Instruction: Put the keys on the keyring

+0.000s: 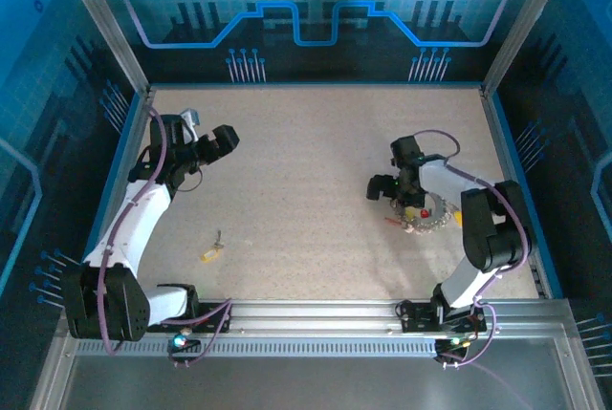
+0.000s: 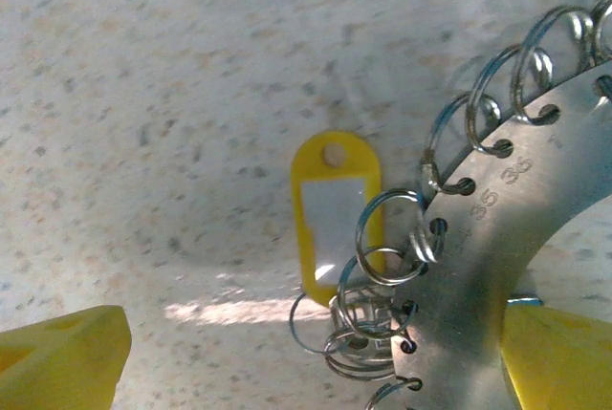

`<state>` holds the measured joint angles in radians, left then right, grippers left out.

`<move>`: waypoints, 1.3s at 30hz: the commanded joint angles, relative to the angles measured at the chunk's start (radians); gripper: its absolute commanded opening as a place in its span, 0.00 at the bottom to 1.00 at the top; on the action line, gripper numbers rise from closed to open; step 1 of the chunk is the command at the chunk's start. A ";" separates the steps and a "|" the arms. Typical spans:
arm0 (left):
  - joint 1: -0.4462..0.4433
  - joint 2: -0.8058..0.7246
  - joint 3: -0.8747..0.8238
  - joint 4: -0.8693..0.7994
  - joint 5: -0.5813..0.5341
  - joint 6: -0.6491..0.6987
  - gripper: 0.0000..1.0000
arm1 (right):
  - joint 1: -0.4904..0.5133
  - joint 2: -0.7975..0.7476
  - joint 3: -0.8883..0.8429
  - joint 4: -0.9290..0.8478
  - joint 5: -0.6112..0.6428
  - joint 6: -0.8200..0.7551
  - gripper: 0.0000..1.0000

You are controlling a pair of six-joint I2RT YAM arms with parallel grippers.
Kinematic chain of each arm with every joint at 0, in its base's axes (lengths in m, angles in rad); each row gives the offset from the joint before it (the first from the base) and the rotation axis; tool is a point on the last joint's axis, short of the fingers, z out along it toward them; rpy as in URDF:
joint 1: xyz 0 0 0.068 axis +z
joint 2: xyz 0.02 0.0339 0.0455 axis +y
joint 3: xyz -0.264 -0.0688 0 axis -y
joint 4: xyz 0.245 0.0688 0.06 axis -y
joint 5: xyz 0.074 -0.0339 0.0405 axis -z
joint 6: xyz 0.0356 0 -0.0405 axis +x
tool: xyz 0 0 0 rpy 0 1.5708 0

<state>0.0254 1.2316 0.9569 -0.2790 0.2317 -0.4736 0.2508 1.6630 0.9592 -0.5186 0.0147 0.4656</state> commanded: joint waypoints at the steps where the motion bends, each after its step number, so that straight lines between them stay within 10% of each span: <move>1: 0.011 -0.014 -0.014 0.009 -0.021 -0.020 0.99 | 0.091 0.027 0.052 -0.036 -0.082 -0.063 1.00; 20: 0.010 0.008 -0.007 -0.011 -0.049 0.005 0.99 | 0.578 0.110 0.254 -0.045 -0.257 -0.174 1.00; 39: 0.010 -0.007 -0.009 -0.003 -0.040 -0.001 0.99 | 0.274 0.179 0.426 -0.218 0.070 -0.411 0.54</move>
<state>0.0273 1.2312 0.9504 -0.2802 0.1883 -0.4725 0.5289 1.7935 1.3567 -0.6739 0.0456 0.0868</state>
